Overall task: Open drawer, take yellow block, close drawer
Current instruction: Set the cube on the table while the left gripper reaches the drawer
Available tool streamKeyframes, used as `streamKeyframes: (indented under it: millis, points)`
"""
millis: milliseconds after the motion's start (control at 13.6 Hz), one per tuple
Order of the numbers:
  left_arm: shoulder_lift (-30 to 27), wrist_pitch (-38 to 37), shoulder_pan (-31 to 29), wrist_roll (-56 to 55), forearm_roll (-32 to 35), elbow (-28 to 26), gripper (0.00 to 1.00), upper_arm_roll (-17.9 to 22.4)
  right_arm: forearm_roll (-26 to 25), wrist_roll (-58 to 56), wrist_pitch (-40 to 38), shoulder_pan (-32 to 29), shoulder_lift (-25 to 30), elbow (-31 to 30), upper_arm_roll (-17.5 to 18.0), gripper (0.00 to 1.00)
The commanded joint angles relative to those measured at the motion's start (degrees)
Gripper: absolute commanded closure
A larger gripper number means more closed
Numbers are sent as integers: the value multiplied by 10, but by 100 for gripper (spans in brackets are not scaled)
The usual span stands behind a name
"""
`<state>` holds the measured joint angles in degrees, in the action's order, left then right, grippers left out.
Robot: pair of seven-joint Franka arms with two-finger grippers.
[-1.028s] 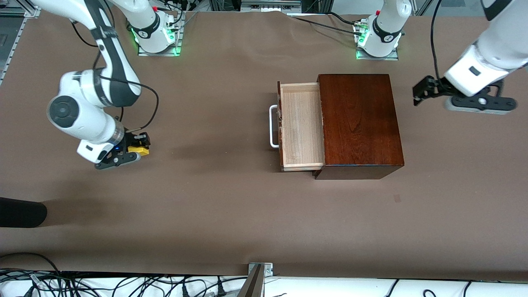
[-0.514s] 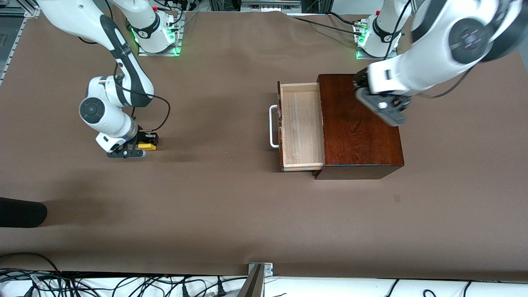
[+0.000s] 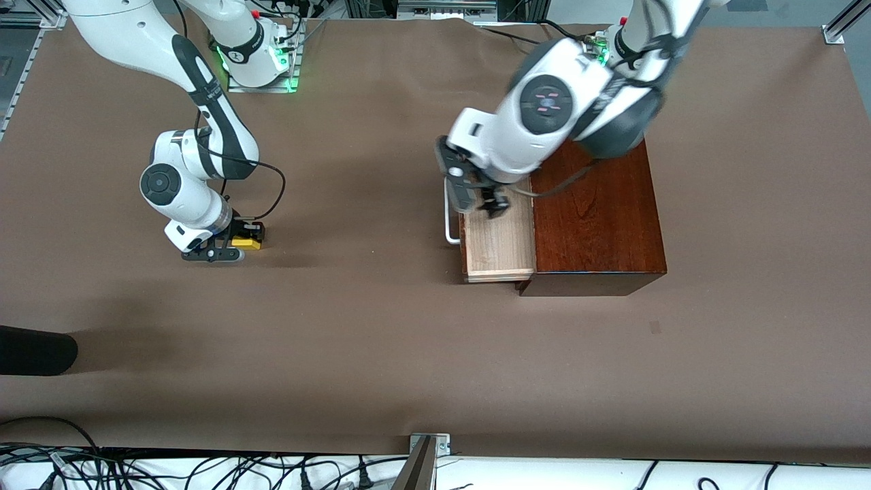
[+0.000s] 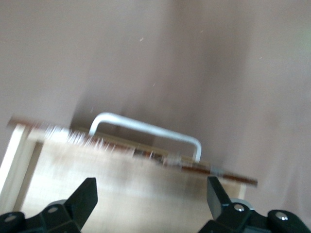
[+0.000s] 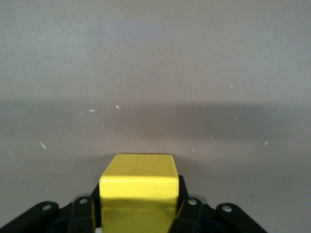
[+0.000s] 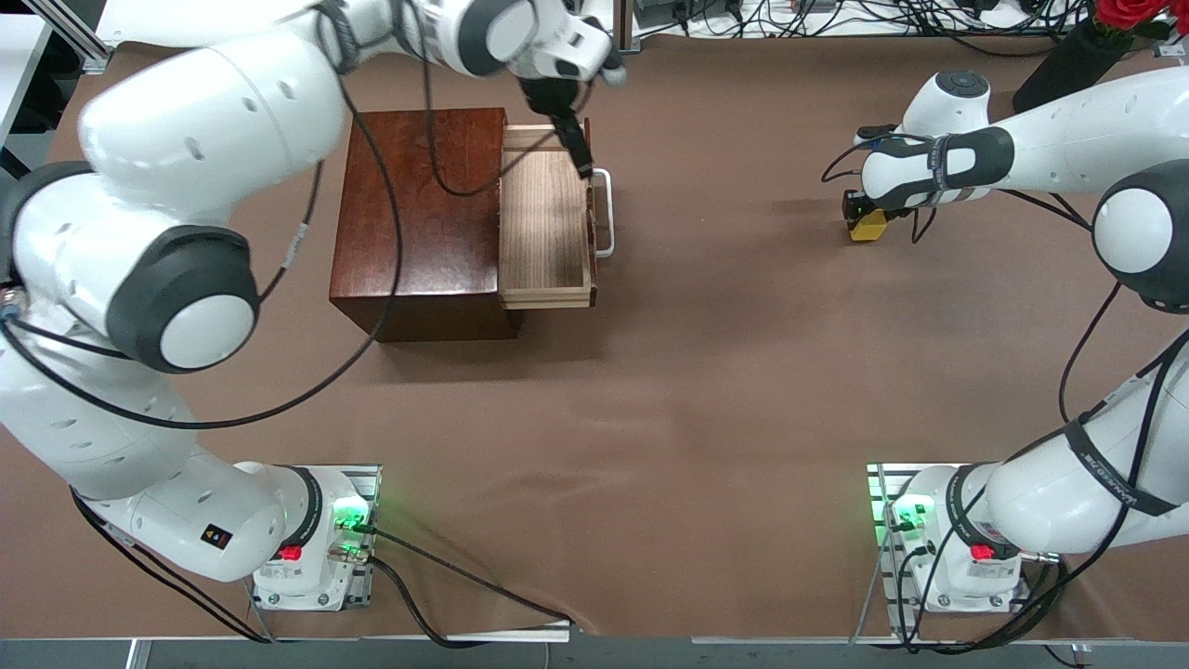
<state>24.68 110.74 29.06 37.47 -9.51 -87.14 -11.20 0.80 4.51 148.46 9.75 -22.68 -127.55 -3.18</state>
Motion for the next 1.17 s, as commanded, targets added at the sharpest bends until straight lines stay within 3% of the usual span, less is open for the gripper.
streamKeyframes:
  millis: [0, 294, 440, 514, 734, 1101]
  points:
    - [48, 36, 33, 70, -4, 30, 0, 8, 3, -47, -53, -6, 67, 7, 4, 0]
    - [100, 81, 71, 79, 93, 37, 0, 7, 3, -74, -325, -5, 125, 180, 5, 0]
    - [122, 111, 80, 77, 102, 36, 0, 8, 9, -70, -458, -3, 124, 294, 5, 0]
    - [128, 117, 81, 77, 102, 35, 0, 8, 7, -71, -487, -3, 130, 329, 7, 0]
    - [133, 99, 77, 79, 141, 22, 0, 9, 10, -97, -555, -3, 196, 354, 6, 0]
    - [126, -54, 68, 80, 159, 29, 0, 24, 5, -106, -600, -4, 248, 355, -9, 0]
